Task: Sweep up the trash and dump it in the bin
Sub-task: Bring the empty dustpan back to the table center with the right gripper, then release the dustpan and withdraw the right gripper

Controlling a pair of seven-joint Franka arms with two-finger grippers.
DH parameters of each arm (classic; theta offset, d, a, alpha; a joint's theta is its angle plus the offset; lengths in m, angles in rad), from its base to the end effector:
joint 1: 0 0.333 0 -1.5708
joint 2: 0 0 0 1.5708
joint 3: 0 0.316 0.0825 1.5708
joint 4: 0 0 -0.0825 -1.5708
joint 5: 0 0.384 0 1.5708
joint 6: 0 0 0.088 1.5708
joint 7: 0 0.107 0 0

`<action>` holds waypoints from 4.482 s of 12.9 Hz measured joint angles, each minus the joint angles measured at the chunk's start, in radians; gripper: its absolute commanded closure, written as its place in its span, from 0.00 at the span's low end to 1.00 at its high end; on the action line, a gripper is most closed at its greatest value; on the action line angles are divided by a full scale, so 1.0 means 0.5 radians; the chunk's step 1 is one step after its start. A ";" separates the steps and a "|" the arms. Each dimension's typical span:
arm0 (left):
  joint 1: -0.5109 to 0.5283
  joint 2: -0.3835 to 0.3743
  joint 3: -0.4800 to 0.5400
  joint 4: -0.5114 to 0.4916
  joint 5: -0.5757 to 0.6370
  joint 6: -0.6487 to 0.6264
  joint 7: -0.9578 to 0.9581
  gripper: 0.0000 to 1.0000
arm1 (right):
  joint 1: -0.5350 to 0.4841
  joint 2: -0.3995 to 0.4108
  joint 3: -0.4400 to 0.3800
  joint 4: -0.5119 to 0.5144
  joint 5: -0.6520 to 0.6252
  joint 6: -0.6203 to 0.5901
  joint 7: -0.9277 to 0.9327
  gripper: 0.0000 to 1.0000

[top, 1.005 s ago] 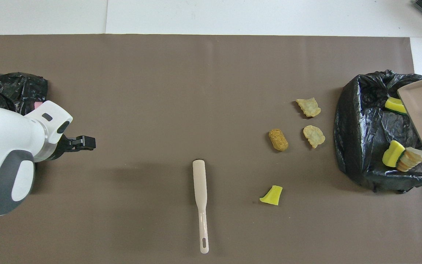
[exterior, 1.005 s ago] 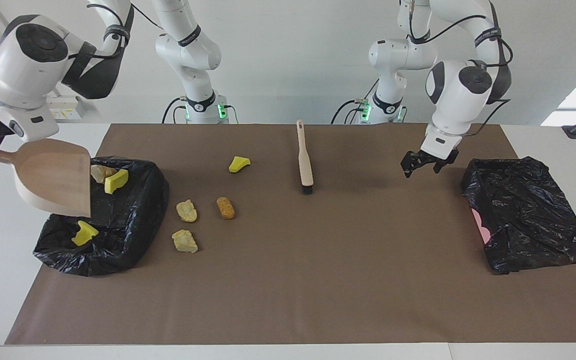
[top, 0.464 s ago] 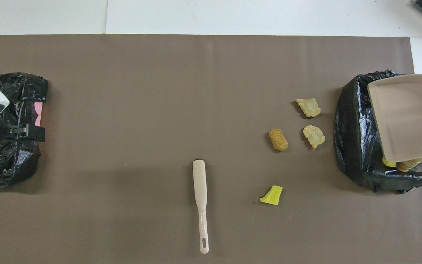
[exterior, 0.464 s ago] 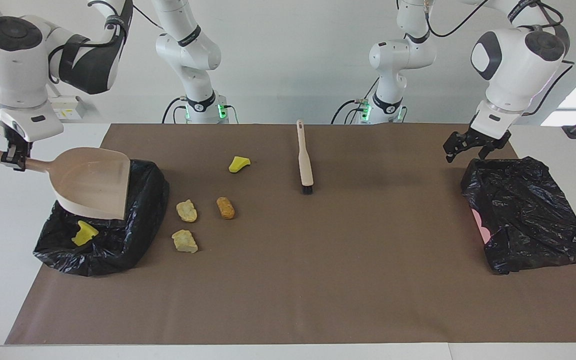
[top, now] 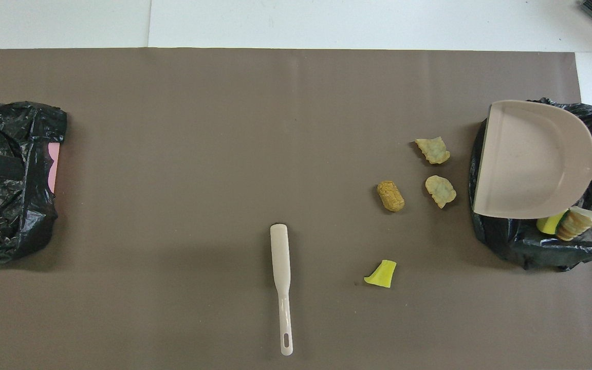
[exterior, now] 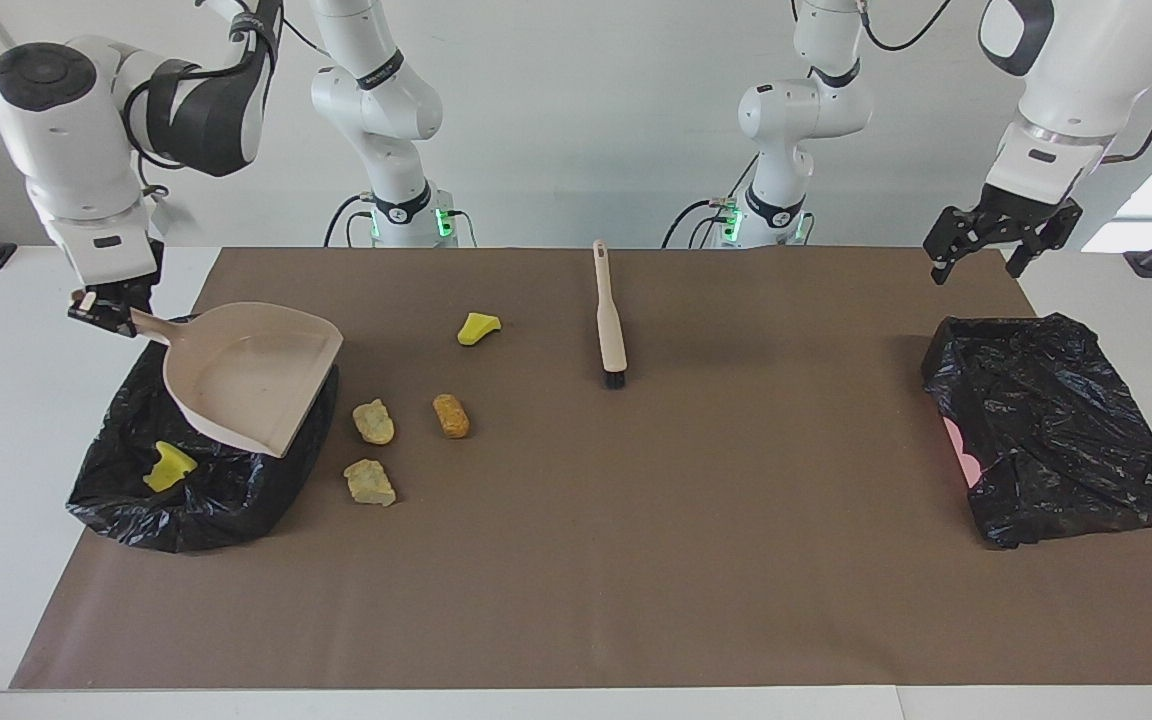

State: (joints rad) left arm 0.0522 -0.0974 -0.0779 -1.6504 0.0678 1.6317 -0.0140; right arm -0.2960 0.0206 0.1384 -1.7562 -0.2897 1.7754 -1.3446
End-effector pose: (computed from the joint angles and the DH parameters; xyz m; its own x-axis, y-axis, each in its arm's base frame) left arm 0.5300 -0.0089 0.6452 0.9967 -0.0160 0.0792 -0.0101 -0.9972 -0.0742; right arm 0.5592 -0.1146 0.5459 0.3137 0.9097 -0.2719 0.9488 -0.3113 0.0530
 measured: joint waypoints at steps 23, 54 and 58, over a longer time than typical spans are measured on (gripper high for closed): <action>0.000 -0.003 0.010 0.154 -0.175 -0.226 0.074 0.00 | 1.241 0.627 0.020 0.280 0.918 0.298 3.711 1.00; 0.000 -0.003 0.008 0.154 -0.175 -0.227 0.075 0.00 | 2.036 -0.005 0.027 -0.908 0.886 0.780 4.166 0.00; -0.006 -0.003 -0.005 0.154 -0.178 -0.185 0.079 0.00 | 2.137 -0.002 0.026 -1.099 0.887 1.001 4.218 0.12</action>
State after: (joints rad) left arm 0.0494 -0.0990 -0.0805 -1.5736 -0.0210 1.5393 0.0256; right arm 0.7727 0.0198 0.1515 -2.3056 0.1537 2.2757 0.7646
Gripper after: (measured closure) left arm 0.000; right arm 0.004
